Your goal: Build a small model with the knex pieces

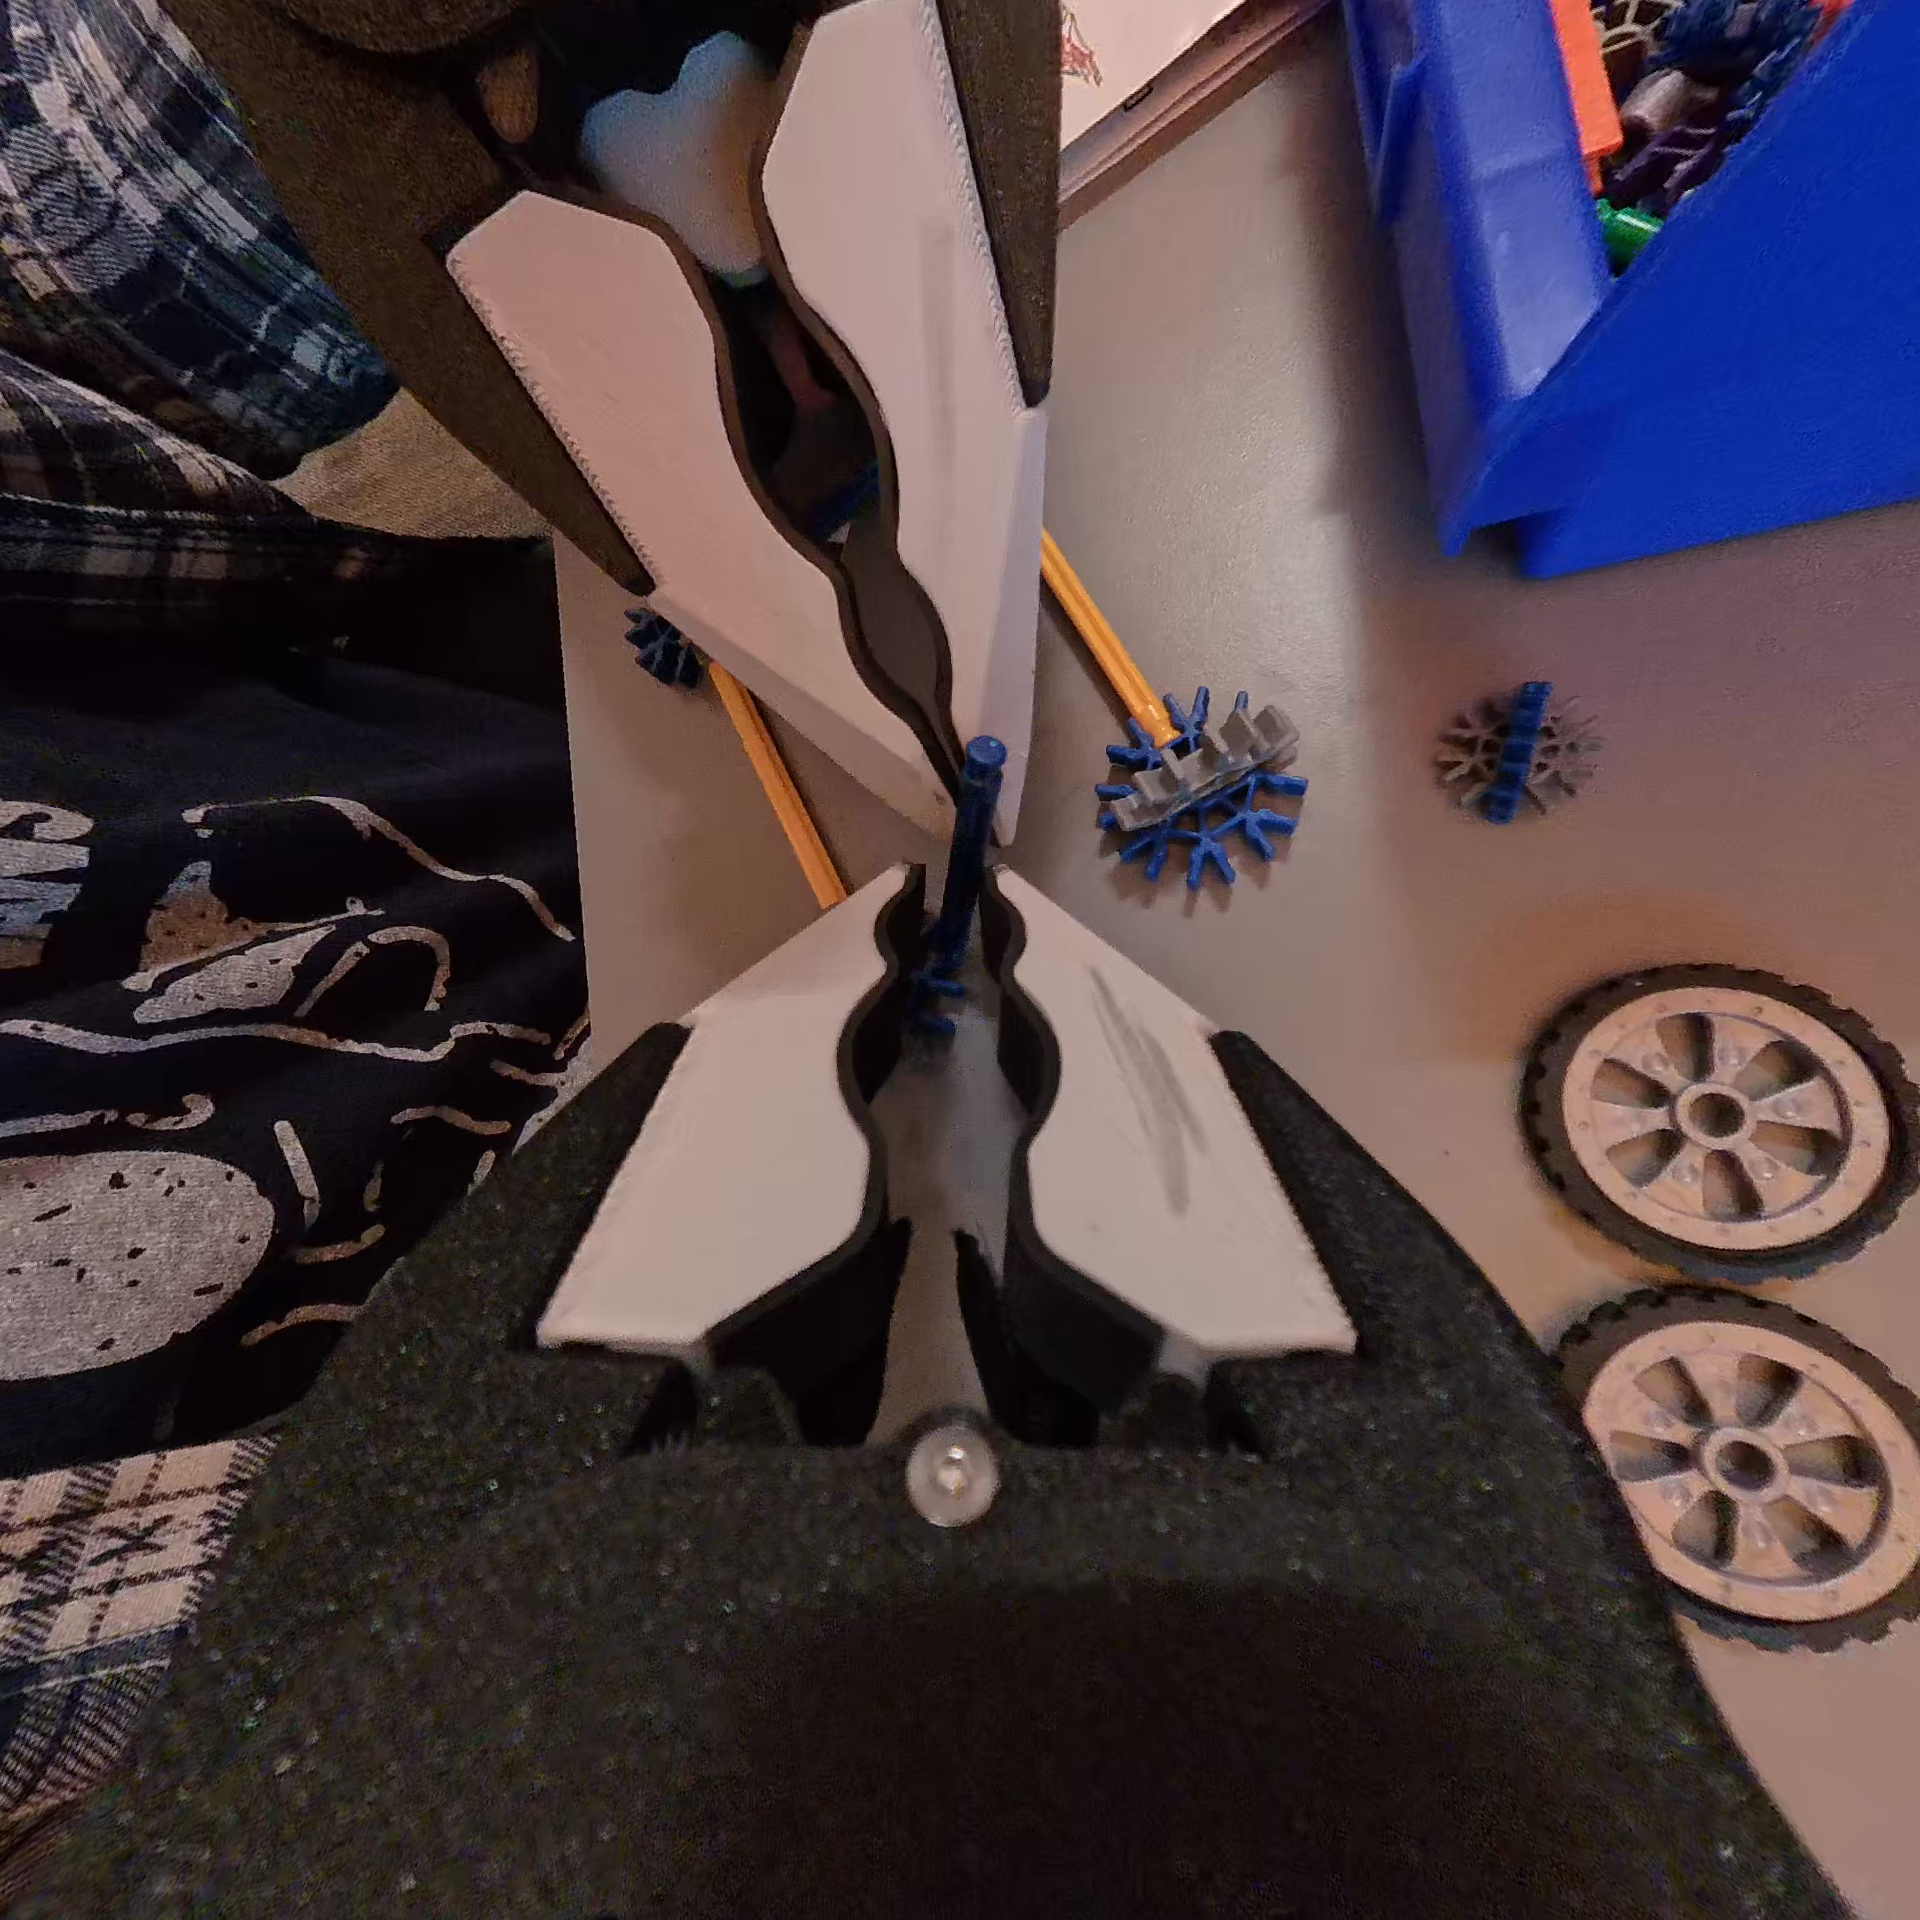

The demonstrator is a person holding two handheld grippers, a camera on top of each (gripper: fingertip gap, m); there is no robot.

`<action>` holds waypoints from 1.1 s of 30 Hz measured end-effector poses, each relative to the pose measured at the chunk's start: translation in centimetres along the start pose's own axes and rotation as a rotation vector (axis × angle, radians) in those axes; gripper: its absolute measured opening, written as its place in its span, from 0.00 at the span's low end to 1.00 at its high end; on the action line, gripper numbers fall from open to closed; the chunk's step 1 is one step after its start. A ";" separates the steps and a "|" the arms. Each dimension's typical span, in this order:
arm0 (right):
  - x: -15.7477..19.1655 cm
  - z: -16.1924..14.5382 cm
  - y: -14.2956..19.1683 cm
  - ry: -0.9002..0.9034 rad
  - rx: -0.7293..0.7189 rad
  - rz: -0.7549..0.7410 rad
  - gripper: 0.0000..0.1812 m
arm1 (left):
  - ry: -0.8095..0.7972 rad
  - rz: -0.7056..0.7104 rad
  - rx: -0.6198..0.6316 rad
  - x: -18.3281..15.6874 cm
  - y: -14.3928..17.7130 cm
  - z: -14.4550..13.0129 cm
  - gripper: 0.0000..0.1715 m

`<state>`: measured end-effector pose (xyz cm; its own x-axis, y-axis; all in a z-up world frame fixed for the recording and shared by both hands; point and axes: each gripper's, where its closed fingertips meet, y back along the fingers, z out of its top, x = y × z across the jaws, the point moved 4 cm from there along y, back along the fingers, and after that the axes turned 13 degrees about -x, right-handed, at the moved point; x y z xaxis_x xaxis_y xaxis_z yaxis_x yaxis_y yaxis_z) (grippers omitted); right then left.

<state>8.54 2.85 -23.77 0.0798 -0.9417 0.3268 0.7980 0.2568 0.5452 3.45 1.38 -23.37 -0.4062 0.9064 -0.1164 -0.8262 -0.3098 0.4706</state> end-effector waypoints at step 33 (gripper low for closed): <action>-0.5 0.7 0.5 0.004 -0.040 -0.030 0.03 | -0.001 0.230 0.183 0.8 8.0 -5.3 0.15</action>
<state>8.50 3.62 -23.15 0.0575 -0.9497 0.3079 0.8232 0.2196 0.5235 -5.57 -1.91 -24.30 -0.5738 0.8189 0.0125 -0.6287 -0.4502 0.6341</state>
